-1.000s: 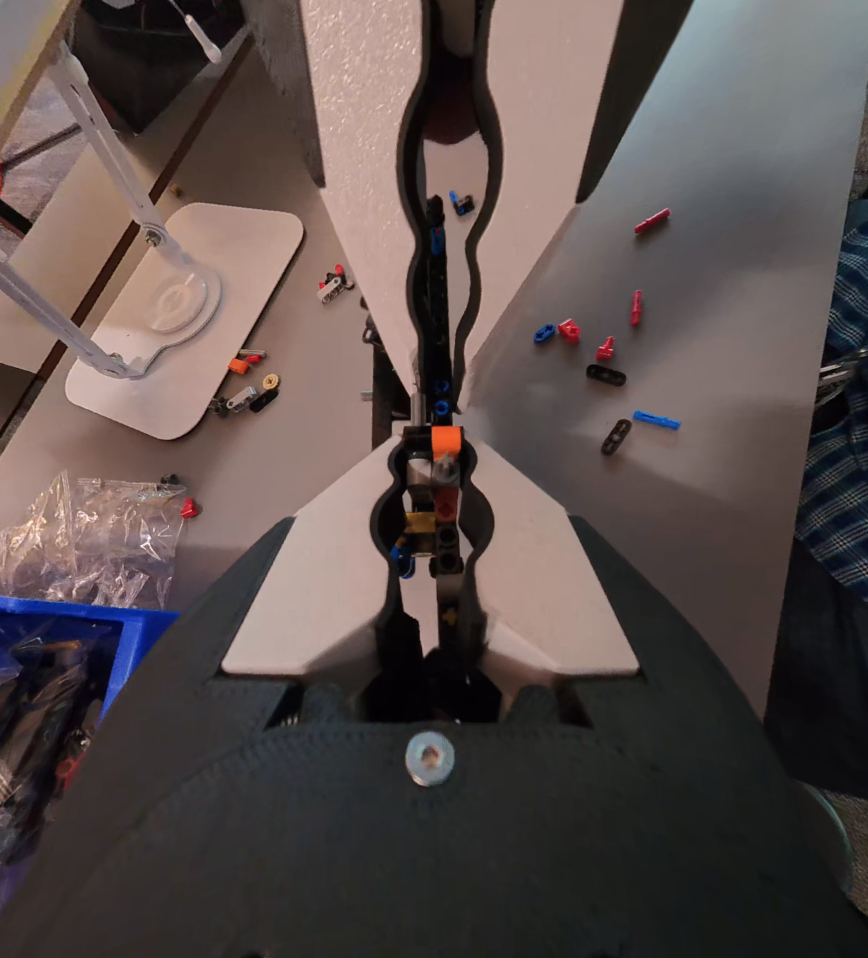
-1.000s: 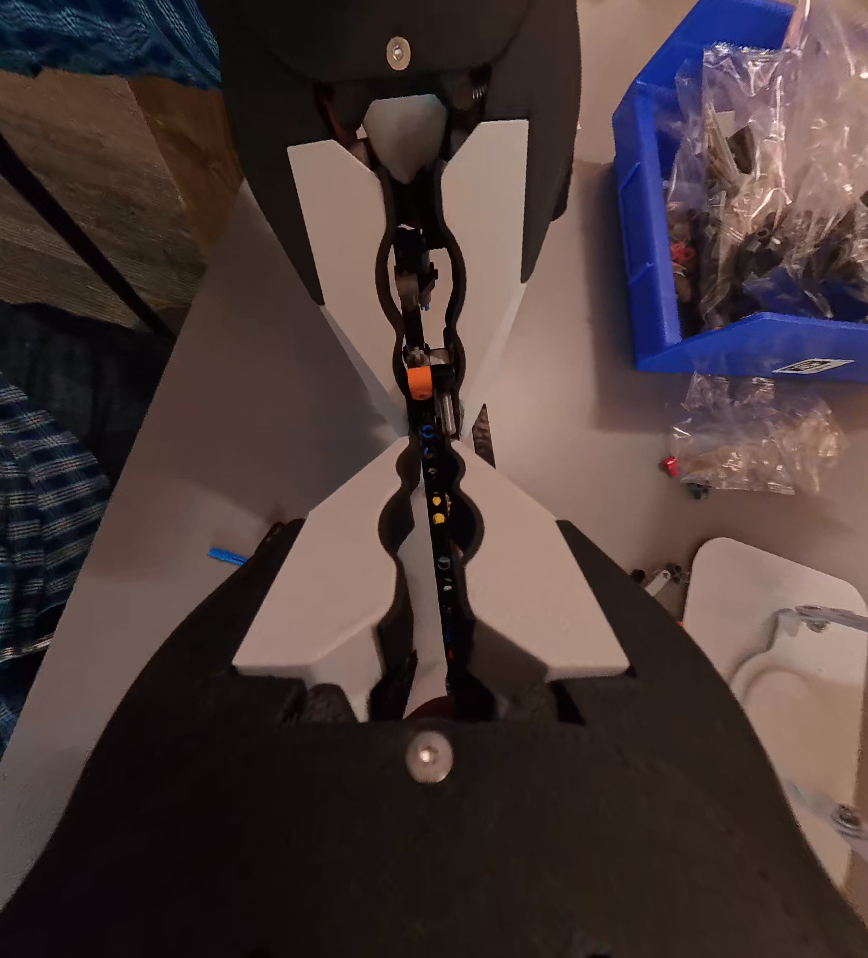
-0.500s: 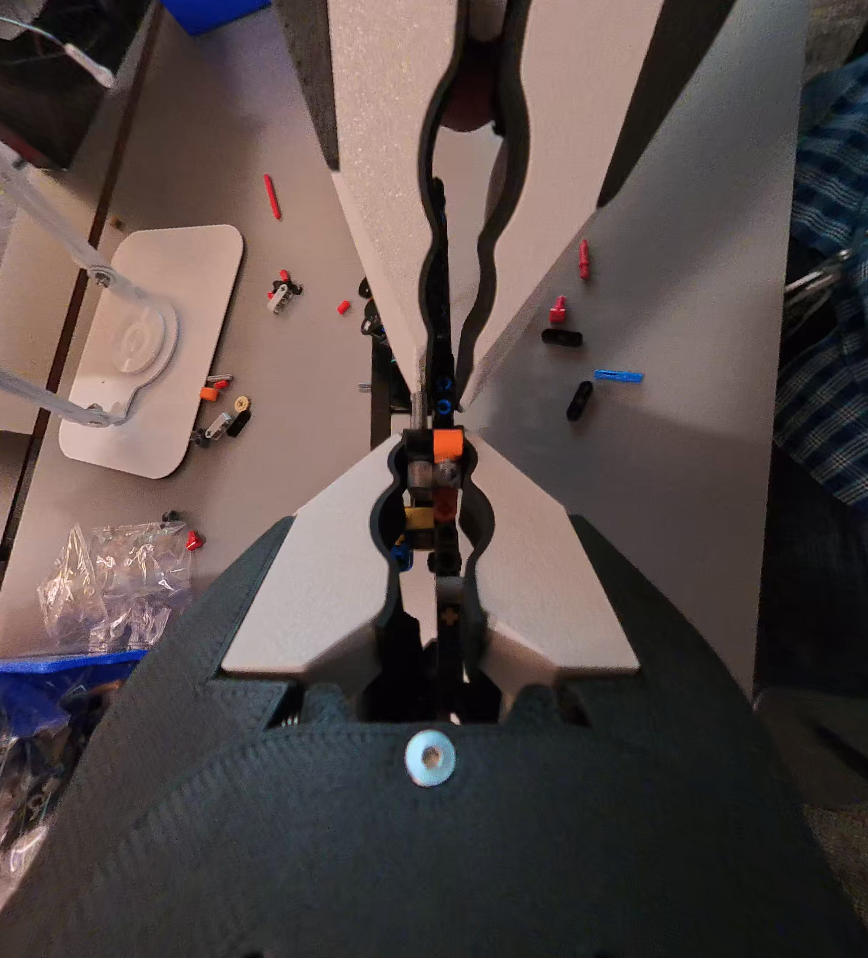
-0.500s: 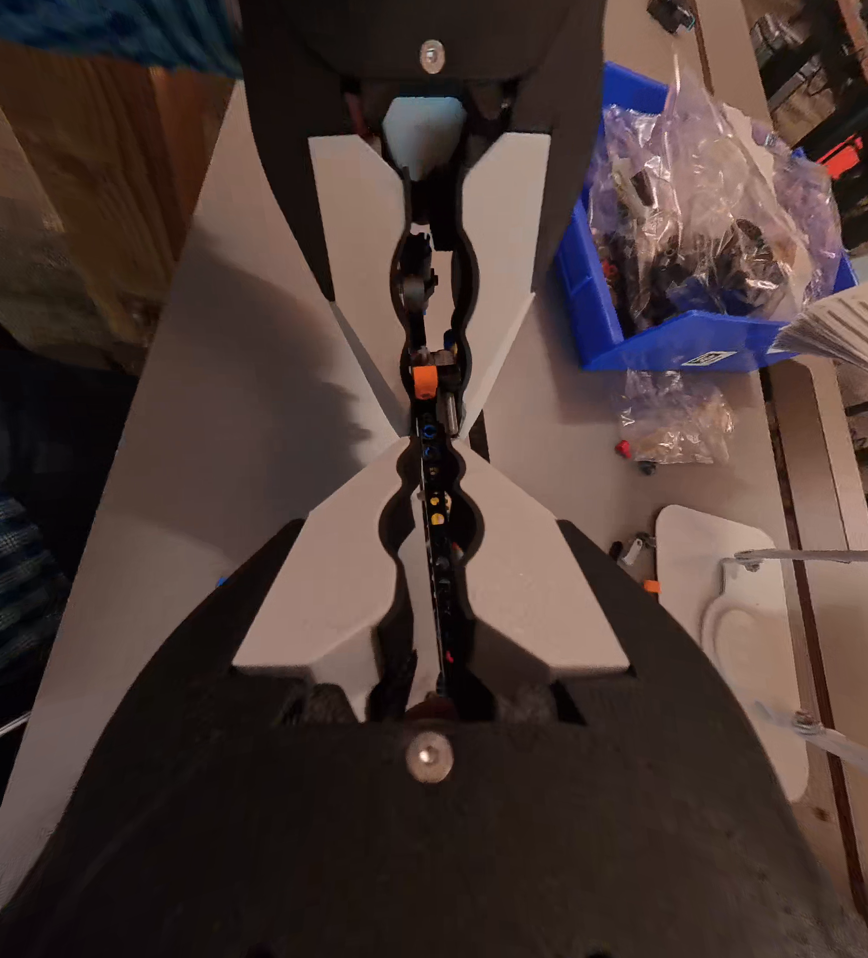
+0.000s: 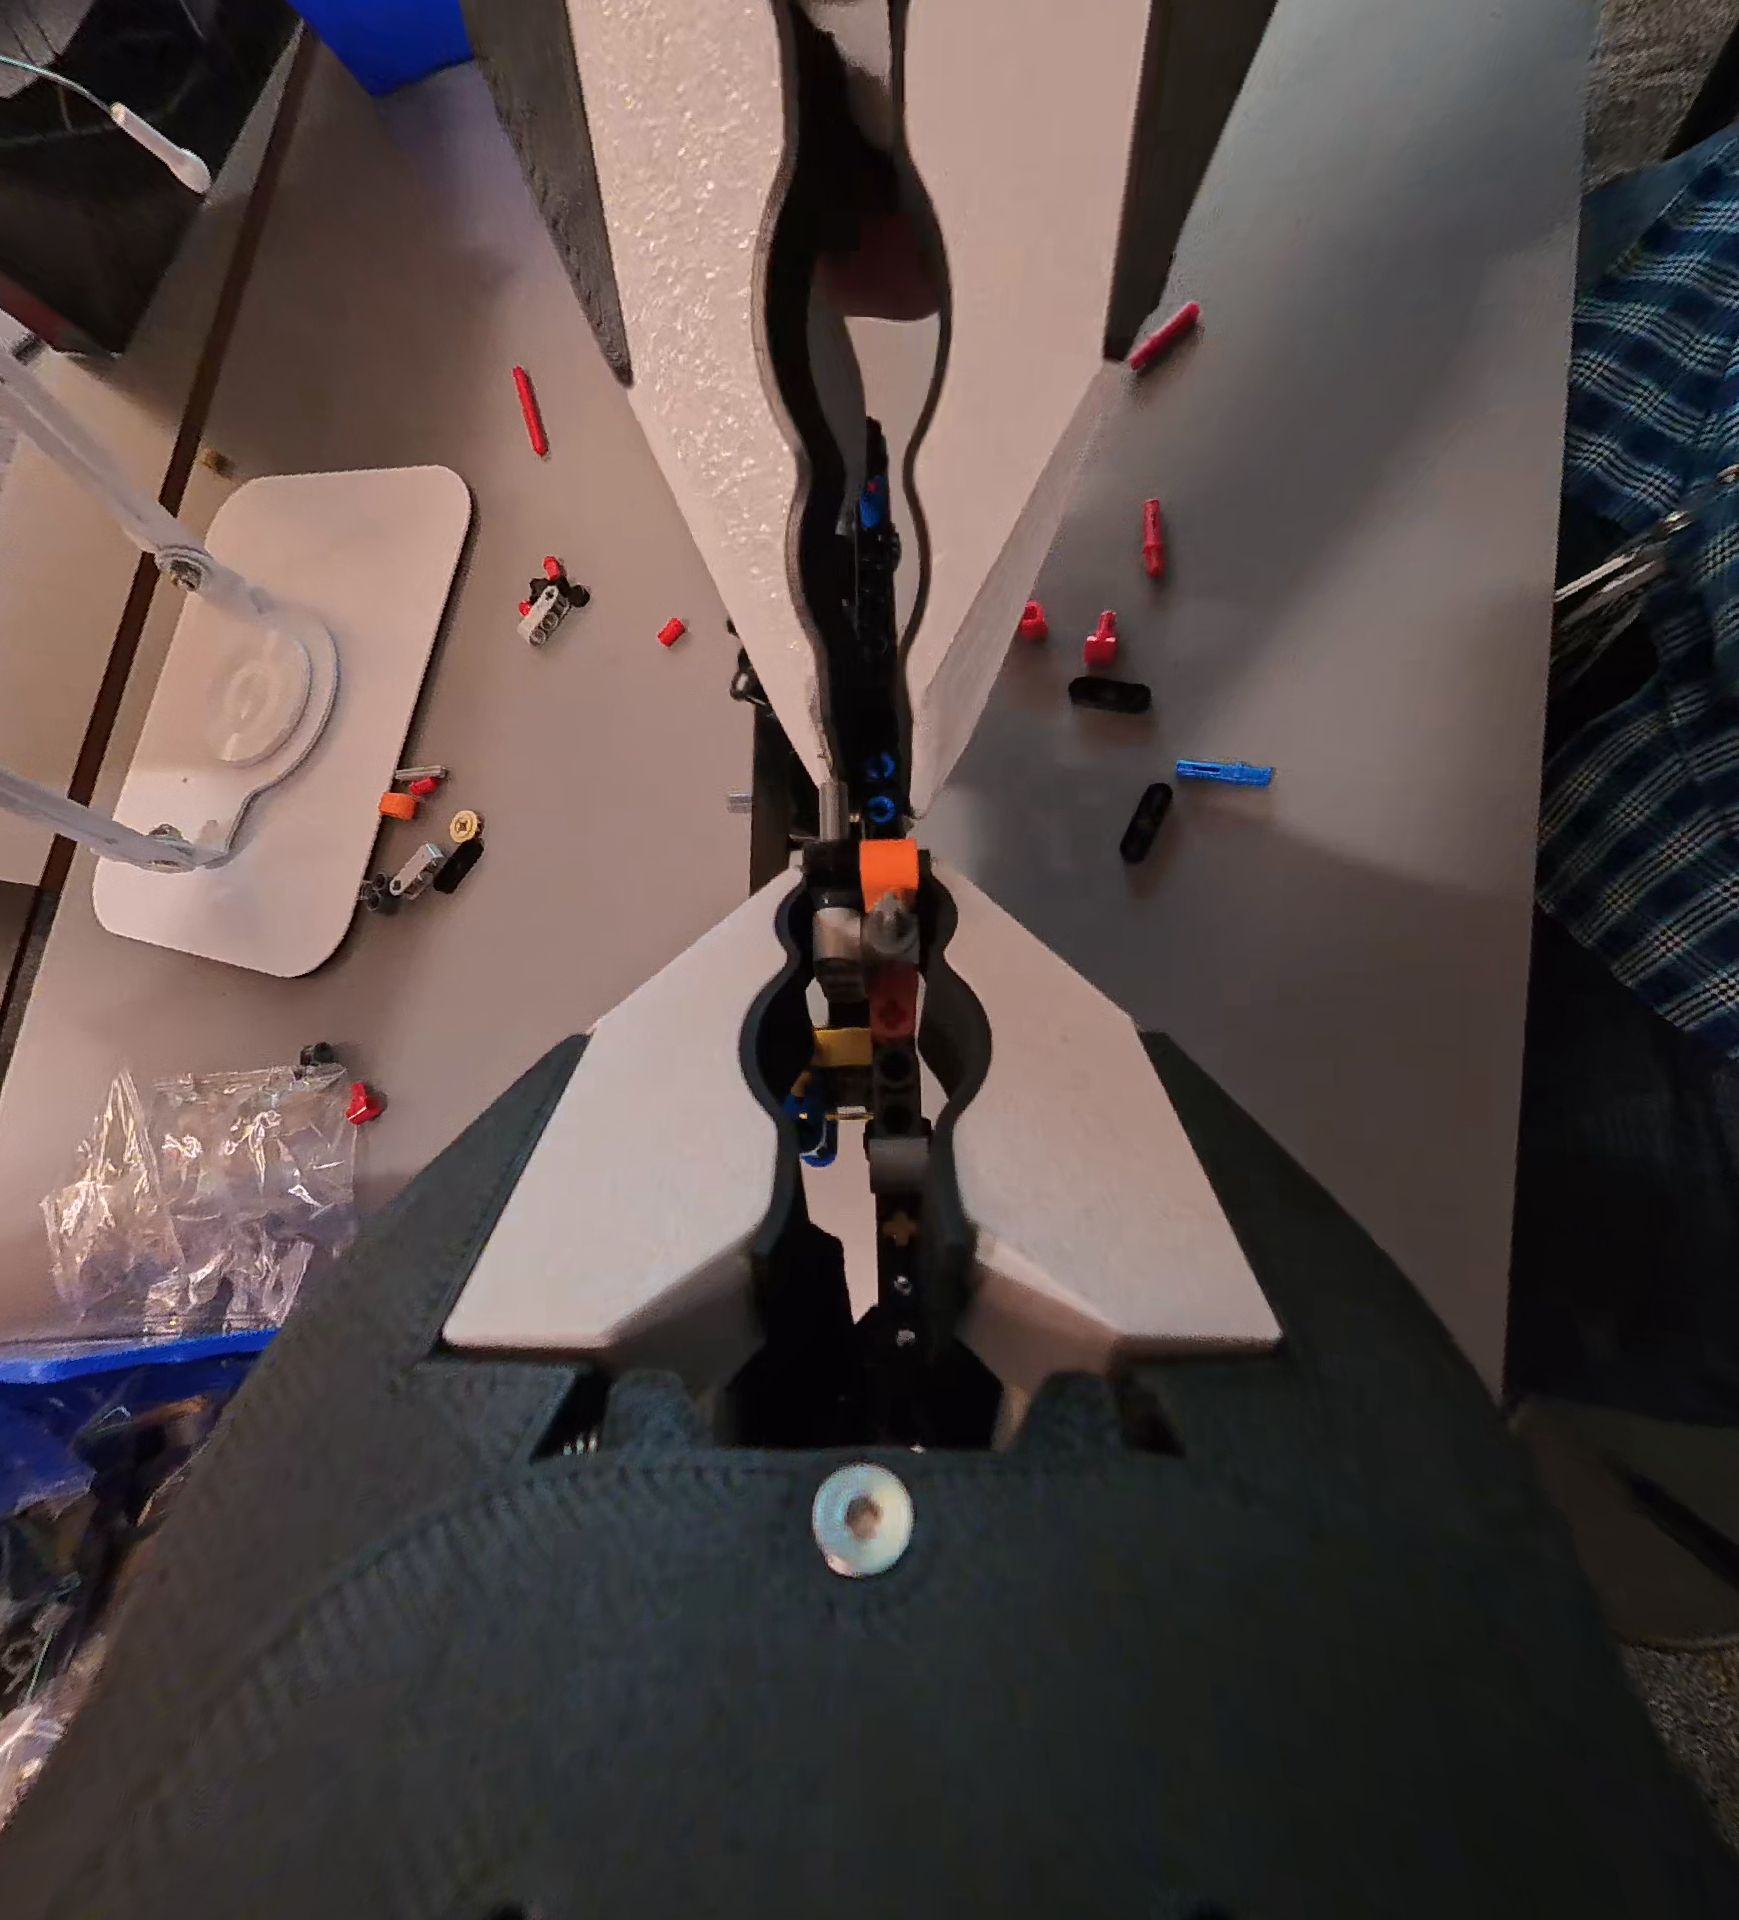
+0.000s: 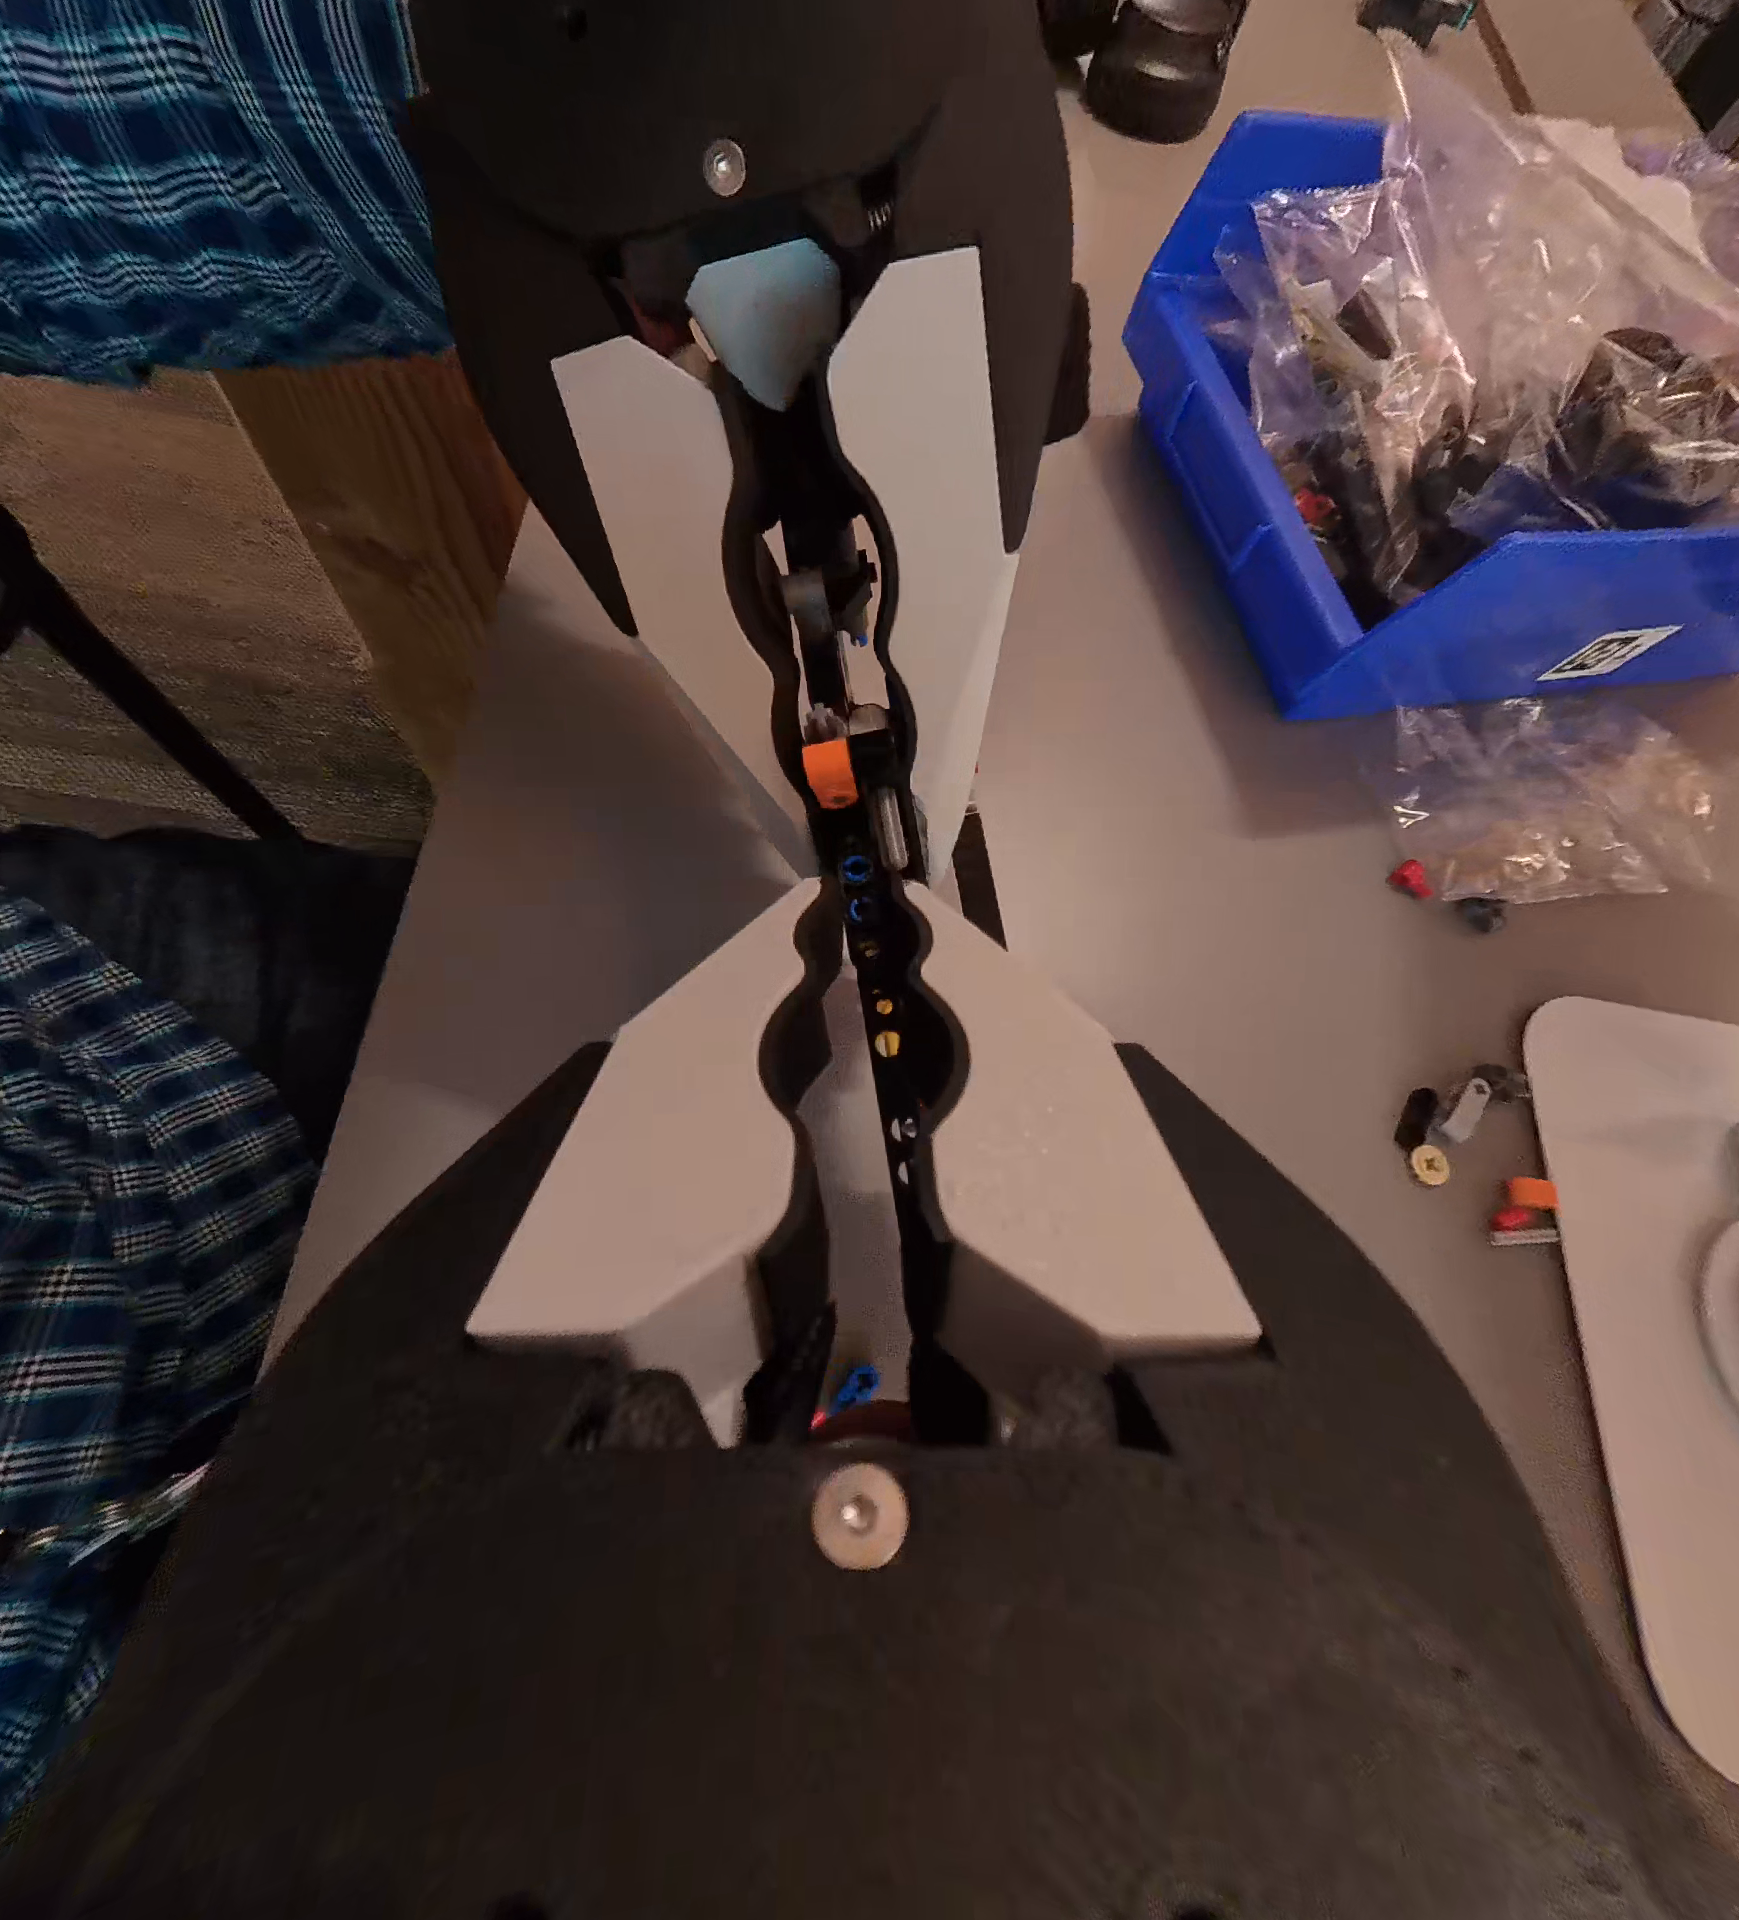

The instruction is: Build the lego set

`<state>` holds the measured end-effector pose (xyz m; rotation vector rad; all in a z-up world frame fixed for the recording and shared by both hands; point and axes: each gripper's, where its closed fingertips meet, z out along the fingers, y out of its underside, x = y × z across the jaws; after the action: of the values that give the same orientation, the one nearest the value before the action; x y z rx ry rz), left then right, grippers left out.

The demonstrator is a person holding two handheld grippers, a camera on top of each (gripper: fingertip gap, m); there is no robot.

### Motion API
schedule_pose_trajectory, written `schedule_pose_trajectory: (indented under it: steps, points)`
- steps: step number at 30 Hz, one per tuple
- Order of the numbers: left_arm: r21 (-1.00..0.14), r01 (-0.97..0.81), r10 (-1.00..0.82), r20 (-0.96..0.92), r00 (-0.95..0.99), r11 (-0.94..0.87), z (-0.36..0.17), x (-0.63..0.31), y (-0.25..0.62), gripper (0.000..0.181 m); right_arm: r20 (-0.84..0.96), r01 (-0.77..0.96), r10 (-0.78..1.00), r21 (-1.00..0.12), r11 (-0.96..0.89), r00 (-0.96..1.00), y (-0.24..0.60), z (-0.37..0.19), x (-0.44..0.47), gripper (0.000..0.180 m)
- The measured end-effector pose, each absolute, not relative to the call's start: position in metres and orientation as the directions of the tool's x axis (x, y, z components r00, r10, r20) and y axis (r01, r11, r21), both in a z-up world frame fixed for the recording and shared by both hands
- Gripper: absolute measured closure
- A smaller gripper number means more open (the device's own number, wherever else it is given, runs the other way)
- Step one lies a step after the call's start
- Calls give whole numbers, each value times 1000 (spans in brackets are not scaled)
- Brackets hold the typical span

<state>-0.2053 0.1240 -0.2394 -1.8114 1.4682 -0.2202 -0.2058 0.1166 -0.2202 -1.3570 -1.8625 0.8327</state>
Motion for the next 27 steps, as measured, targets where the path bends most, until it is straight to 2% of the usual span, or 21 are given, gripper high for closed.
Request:
schedule_pose_trajectory:
  steps: [2, 3, 4, 5, 6, 7, 9, 14, 19, 27]
  points:
    - [-622, -782, -887, -338, 316, -41, -247, -209, 126, 167, 76, 474, 970, -862, 180, -229, 113, -208, -206, 177]
    - [-559, -826, -875, -364, 319, -69, -262, -221, 131, 168, 8, 407, 974, -908, 103, -228, 112, -188, -206, 177]
    - [-548, -831, -869, -361, 338, -96, -272, -225, 133, 168, 47, 412, 980, -902, 126, -195, 122, -183, -204, 177]
    - [-625, -779, -876, -342, 341, -59, -259, -208, 127, 168, 140, 474, 975, -856, 206, -172, 131, -193, -201, 178]
    - [-655, -755, -887, -339, 313, -16, -243, -194, 119, 167, 157, 501, 969, -834, 233, -189, 128, -202, -201, 177]
    - [-620, -785, -877, -371, 306, -12, -238, -195, 122, 168, 158, 500, 966, -832, 242, -205, 123, -205, -201, 178]
    - [-646, -760, -868, -334, 366, -72, -241, -204, 133, 168, 150, 480, 964, -843, 241, -219, 120, -198, -199, 177]
    - [-641, -762, -876, -313, 366, -89, -246, -205, 135, 168, 180, 492, 958, -828, 270, -223, 124, -199, -195, 177]
    - [-606, -790, -847, -370, 381, -90, -250, -213, 143, 168, 209, 508, 953, -810, 294, -218, 128, -199, -185, 176]
    - [-576, -808, -761, -469, 448, -121, -251, -236, 152, 168, 353, 583, 902, -689, 431, -250, 126, -240, -184, 176]
